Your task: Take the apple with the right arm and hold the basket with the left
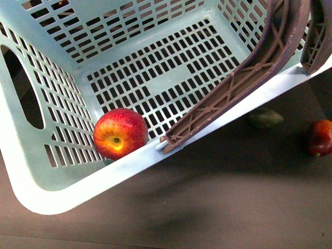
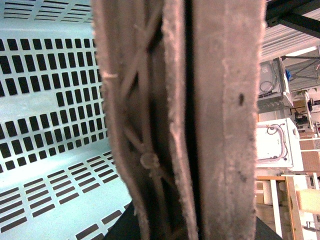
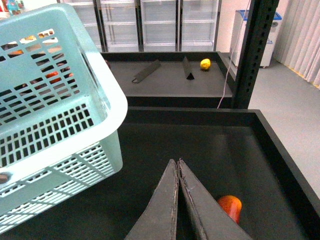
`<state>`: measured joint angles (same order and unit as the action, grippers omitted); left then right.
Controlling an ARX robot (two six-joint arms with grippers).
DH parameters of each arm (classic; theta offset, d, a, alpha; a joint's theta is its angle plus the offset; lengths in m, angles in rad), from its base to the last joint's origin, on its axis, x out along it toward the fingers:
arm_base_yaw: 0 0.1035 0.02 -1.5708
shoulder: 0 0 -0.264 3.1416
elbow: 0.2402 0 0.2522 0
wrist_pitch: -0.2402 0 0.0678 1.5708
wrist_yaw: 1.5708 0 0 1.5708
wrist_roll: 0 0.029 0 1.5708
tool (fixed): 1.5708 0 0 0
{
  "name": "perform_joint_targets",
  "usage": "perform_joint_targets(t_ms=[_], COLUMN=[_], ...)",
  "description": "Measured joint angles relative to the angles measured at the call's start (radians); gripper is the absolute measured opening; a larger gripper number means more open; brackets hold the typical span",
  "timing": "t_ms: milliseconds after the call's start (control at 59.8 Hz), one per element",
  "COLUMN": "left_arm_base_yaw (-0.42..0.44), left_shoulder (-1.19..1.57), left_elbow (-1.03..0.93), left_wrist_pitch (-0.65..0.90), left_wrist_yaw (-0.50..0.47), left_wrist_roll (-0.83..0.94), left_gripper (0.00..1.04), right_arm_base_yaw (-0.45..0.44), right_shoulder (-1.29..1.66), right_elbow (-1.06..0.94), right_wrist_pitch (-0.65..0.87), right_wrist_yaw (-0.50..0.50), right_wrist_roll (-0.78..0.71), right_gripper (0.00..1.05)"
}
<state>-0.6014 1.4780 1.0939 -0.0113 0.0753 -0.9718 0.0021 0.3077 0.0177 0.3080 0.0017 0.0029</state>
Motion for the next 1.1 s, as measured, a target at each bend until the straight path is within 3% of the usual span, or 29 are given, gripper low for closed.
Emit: perform_joint_targets(t_ms=[518, 635, 970, 1103], left_arm_base_yaw=[0.000, 0.000, 0.000, 0.000], left_shoulder=[0.000, 0.000, 0.000, 0.000], left_elbow=[0.000, 0.000, 0.000, 0.000], left_wrist_pitch=[0.000, 0.000, 0.000, 0.000], left_wrist_yaw=[0.000, 0.000, -0.001, -0.001], left_wrist_roll=[0.000, 0.000, -0.001, 0.000], left_gripper=[0.15, 0.15, 0.15, 0.15], right_arm_base_yaw=[0.000, 0.000, 0.000, 0.000], right_shoulder=[-0.131, -0.260, -0.301, -0.301], right_elbow=[0.000, 0.000, 0.000, 0.000], right_wrist_pitch=[-0.130, -0.290, -0.306, -0.306], right_wrist_yaw=[0.000, 0.000, 0.000, 0.000], right_wrist_roll=[0.000, 0.000, 0.000, 0.000], right_gripper=[0.02, 0.02, 0.02, 0.23])
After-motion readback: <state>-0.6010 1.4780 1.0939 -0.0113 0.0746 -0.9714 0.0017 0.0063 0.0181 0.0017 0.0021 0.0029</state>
